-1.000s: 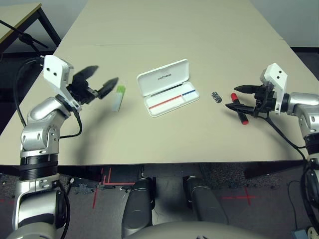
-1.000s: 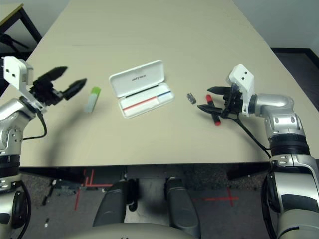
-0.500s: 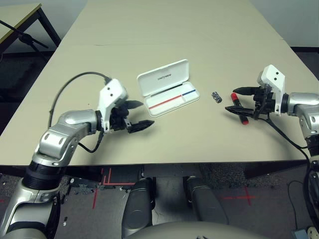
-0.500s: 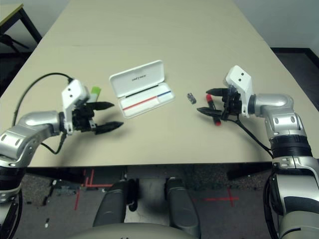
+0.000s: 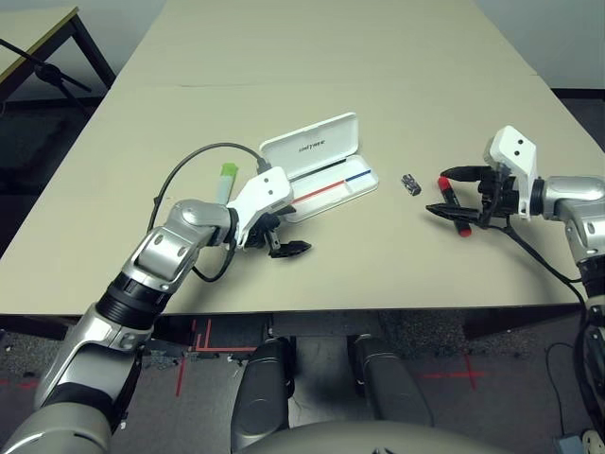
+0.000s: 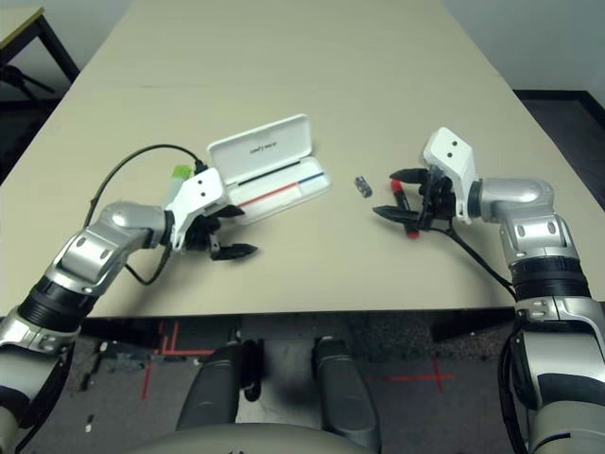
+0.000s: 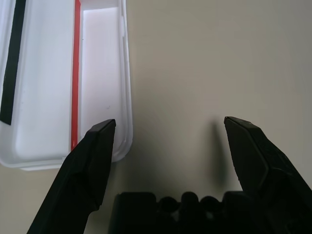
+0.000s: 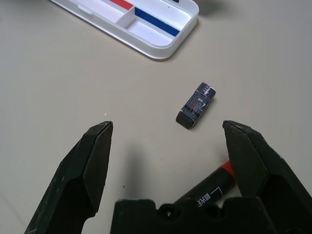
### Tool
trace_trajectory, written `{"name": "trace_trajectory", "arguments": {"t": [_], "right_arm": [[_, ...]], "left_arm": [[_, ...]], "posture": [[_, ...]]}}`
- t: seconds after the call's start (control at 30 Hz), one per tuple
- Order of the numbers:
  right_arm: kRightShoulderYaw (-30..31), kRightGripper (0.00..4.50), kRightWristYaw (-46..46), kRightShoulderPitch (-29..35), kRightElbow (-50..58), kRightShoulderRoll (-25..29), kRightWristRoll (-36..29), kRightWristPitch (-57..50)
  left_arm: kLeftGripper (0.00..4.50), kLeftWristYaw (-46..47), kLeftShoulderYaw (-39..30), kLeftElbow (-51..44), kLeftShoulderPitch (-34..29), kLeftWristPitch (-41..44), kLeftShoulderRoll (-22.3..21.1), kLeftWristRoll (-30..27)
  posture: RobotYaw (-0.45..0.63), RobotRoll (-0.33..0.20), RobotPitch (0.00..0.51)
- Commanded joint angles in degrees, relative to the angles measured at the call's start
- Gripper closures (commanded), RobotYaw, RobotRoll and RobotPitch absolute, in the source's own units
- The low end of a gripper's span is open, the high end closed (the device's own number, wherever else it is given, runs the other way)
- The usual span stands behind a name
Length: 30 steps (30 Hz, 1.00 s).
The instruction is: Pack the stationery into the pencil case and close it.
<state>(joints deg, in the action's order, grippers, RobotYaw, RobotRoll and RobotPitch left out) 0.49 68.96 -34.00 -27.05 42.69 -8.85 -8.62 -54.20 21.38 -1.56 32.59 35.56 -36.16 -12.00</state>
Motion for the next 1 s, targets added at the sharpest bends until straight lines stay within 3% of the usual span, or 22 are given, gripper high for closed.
{"name": "trace_trajectory", "arguments": {"t": [0.03,0.47,0.57,0.9,1.0], "right_arm": [[0.1,0.00,-0.4,1.6,1.5,0.3,0.0,0.4],[-1.2,0.00,-2.4,4.6,4.7,1.4,-0.9,-0.2],[-1.3,0.00,-2.8,5.1,5.2,1.5,-1.0,-0.2],[-1.4,0.00,-3.8,6.0,6.3,1.2,-1.0,0.0],[-1.2,0.00,-3.9,6.0,6.0,1.0,-0.8,0.3]], "left_arm": [[0.02,-1.2,1.4,2.7,1.1,-0.6,0.6,2.3],[0.02,-4.2,3.9,8.5,4.4,-0.7,3.0,6.6],[0.57,-4.6,4.0,9.2,4.7,-0.7,3.5,7.1],[4.44,-5.7,3.9,11.1,5.5,-0.9,3.8,8.6],[4.48,-6.0,3.7,11.7,6.0,-1.6,3.6,9.2]], "posture": [[-0.06,0.000,0.136],[-0.11,0.000,0.129],[-0.11,0.000,0.128],[-0.11,0.000,0.128],[-0.11,0.000,0.128]]}}
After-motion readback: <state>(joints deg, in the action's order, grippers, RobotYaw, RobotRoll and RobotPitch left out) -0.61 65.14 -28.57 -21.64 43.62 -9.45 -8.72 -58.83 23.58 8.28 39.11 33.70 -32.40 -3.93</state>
